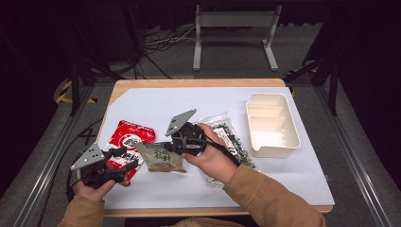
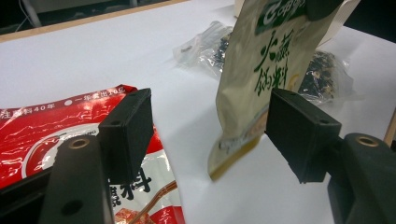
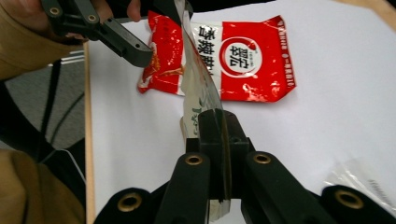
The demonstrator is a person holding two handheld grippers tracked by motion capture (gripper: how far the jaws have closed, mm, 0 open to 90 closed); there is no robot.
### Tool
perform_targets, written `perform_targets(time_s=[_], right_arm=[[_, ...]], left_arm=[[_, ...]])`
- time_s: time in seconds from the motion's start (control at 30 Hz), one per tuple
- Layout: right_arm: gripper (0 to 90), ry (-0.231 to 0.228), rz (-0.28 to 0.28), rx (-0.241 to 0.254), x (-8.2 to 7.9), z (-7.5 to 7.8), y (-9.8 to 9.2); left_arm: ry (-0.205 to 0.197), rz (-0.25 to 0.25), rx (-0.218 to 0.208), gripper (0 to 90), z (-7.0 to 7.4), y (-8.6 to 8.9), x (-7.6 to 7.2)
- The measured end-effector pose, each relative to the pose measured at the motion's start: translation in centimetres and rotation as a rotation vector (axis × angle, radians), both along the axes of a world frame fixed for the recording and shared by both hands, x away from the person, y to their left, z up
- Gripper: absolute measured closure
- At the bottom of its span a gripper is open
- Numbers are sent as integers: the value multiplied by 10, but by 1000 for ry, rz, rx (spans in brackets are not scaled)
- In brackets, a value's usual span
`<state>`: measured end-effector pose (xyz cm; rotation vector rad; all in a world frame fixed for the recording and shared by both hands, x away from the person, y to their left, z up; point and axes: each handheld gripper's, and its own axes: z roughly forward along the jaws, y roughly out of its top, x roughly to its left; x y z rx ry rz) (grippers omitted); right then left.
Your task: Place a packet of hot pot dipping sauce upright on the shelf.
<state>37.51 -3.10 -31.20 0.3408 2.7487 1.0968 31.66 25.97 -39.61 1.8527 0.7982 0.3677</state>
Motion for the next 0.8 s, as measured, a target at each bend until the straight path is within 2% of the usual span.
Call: perform_targets(time_s=[0.07,0.17,0.53,0.8], right_arm=[[900,-27,-5,-9,-1,4,-2],[900,-41,-9,-6,1,8,-7],[900,-36,-21,30,9,27,-30],[900,-18,-22,37,14,37,-48]], left_arm=[[2,0,1,324,0,1,0],[2,0,5,324,0,0,0],[9,12,4,324,-2,1,2],[8,16,7,324,-2,1,2]])
